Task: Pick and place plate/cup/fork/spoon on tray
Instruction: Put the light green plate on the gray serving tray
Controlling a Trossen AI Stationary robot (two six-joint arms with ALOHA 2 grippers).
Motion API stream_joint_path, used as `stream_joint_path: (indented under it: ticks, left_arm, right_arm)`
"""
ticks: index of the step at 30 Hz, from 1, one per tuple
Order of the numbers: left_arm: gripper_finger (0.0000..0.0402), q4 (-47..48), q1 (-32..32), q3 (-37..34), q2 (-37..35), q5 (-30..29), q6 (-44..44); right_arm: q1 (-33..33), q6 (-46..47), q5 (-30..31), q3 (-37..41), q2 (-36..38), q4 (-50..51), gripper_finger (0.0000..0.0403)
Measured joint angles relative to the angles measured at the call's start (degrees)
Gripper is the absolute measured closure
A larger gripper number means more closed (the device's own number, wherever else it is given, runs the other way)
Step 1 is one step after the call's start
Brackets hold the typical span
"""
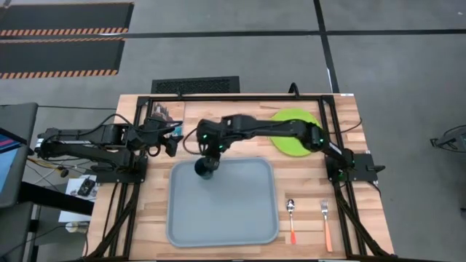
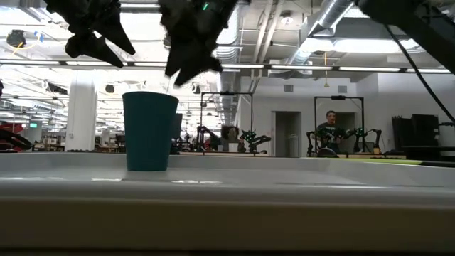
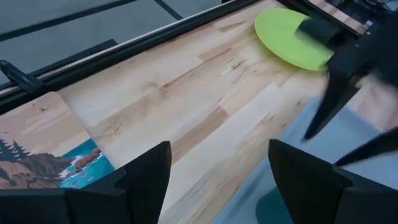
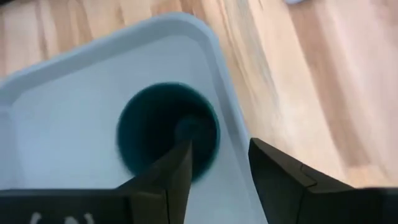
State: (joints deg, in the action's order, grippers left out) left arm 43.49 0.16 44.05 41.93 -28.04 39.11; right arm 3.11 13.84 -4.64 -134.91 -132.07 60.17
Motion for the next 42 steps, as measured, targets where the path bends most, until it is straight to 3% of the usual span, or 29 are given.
stream_joint_path:
  ticks: [5, 12, 19, 21, 29, 35, 42]
  left_arm:
    - [0.0145, 0.09, 0.0, 0.0, 0.02, 2.25, 0.24]
    - [0.0145, 0.5, -0.04, 0.02, 0.02, 3.69, -0.09]
    - [0.0145, 0.47, -0.04, 0.02, 0.02, 3.36, -1.57]
    - [0.0145, -0.07, -0.04, 0.02, -0.02, 3.33, -2.05]
    - [0.0145, -1.69, -0.02, 0.02, 0.0, 3.34, -2.88]
    - [0.0145, -3.71, -0.02, 0.02, 0.02, 3.35, -3.53]
    - [0.0145, -4.89, 0.0, 0.02, 0.04, 1.64, -3.96]
  right_arm:
    - [0.79, -2.27, 0.57, -0.02, 8.81, 10.59, 0.023]
    - [0.49, 3.12, 15.86, 0.15, 23.05, 30.2, 0.0234]
    - [-2.65, 18.45, 27.05, 15.98, 42.43, 29.79, 0.0235]
    - [-4.17, 23.32, 30.41, 23.55, 47.33, 28.26, 0.0236]
    - [-10.12, 38.95, 33.42, 54.0, 61.33, 20.33, 0.0238]
    - [-13.37, 31.46, 33.33, 71.05, 62.51, 2.12, 0.0242]
    - [-14.01, 24.29, 33.33, 79.79, 55.04, -14.23, 0.0242]
